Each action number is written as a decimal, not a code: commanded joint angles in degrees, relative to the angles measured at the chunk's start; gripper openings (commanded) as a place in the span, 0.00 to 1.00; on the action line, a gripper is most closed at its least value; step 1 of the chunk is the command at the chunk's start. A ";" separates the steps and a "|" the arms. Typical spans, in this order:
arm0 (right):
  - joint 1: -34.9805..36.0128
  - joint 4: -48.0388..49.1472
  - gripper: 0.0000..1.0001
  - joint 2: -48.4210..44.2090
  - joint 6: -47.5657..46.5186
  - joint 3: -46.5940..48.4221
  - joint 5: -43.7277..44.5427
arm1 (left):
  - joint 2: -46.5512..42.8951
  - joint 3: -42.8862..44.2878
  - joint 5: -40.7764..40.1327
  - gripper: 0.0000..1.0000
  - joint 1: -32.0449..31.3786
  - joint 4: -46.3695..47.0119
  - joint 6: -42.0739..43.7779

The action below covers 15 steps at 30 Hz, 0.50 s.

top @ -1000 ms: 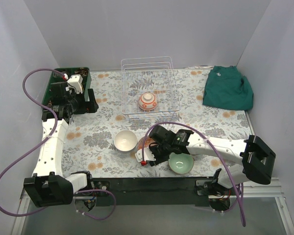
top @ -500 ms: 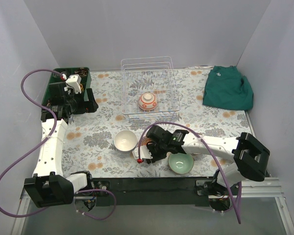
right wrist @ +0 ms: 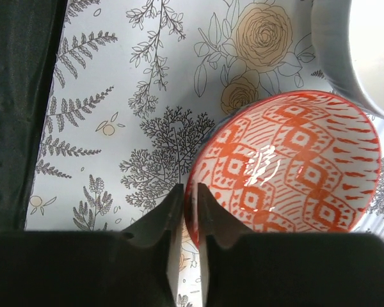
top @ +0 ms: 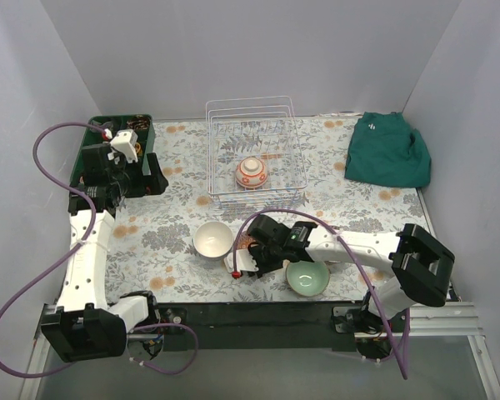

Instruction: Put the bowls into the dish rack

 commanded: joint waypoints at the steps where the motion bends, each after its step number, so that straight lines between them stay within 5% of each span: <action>1: 0.29 0.59 0.16 0.71 -0.20 1.35 1.27 | -2.97 -0.28 1.29 0.91 0.31 -0.09 -0.35; 5: 0.29 -1.43 0.01 -0.52 -0.46 2.66 3.46 | -3.32 -0.01 1.73 0.91 0.31 0.00 -0.18; 15: -0.85 -17.42 0.01 -4.91 7.53 20.14 6.20 | 5.54 7.80 9.28 0.91 0.22 1.14 -0.62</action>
